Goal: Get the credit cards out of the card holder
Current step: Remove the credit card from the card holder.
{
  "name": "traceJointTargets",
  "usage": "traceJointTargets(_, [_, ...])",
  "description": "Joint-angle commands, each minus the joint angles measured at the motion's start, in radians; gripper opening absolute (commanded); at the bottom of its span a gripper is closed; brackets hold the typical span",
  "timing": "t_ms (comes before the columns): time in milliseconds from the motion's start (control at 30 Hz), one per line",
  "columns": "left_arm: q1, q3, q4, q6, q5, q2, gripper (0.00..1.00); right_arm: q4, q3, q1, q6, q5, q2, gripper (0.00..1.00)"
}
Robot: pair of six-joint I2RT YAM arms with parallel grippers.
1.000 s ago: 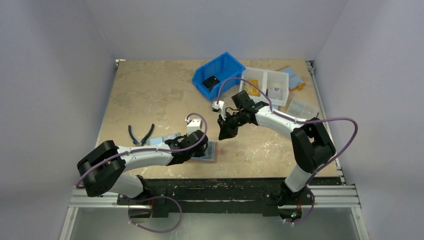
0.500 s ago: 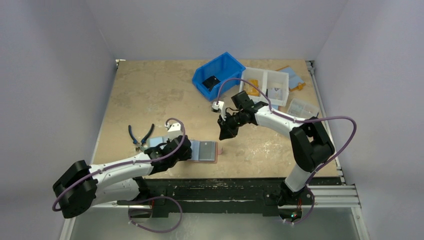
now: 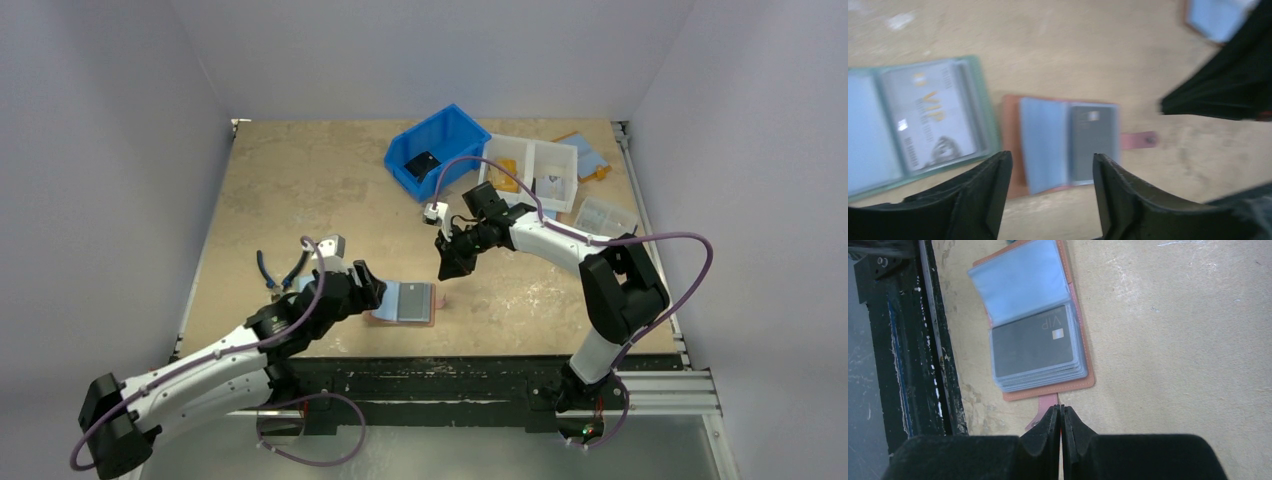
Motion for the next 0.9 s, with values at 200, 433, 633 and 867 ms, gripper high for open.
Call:
traceJointTargets(200, [0.001,-0.018,0.378,0.069,0.291,0.18,0.68,-0.008,0.005,0.0,-0.011,-0.014,0.0,0.11])
traceJointTargets(433, [-0.006,0.073,0.332,0.054,0.248,0.448,0.67,-0.014,0.008,0.0,-0.025,-0.031,0.001,0.11])
traceJointTargets(633, [-0.015,0.086,0.375,0.054,0.256,0.529,0.59,-0.012,0.011,0.001,-0.025,-0.046,0.008,0.11])
traceJointTargets(867, [-0.015,0.071,0.385,0.05,0.245,0.551,0.44,-0.019,0.016,0.001,-0.028,-0.043,0.021,0.11])
